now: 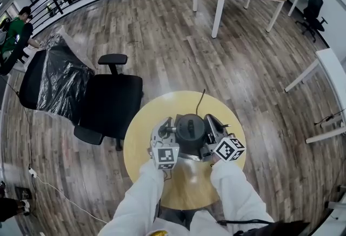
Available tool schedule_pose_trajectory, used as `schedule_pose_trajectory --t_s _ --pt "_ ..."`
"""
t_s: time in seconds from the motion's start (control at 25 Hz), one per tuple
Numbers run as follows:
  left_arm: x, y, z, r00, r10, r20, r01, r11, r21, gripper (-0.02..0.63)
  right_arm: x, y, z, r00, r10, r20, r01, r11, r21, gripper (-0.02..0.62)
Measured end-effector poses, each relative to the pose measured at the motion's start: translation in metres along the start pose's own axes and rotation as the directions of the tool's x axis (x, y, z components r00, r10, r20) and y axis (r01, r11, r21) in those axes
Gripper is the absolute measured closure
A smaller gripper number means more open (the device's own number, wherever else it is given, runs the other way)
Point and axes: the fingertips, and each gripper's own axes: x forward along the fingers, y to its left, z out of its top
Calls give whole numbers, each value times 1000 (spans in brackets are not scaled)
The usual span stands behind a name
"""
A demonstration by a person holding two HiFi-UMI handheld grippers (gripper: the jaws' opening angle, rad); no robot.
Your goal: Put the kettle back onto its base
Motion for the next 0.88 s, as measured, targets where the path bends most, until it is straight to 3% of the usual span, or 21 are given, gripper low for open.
schedule_pose_trajectory --t_s 0.6,0.76,0.88 --pt "12 -7 -5 1000 -24 6 23 998 55 609 3 -20 -6 1000 -15 26 15 1000 20 561" --pt "11 -5 -11 1000 2 -3 -2 1000 20 608 3 -21 -5 999 -19 47 18 999 29 561" --pt "8 1 -12 999 39 0 -39 998 -54 573 0 -20 -2 997 -29 72 24 998 66 561"
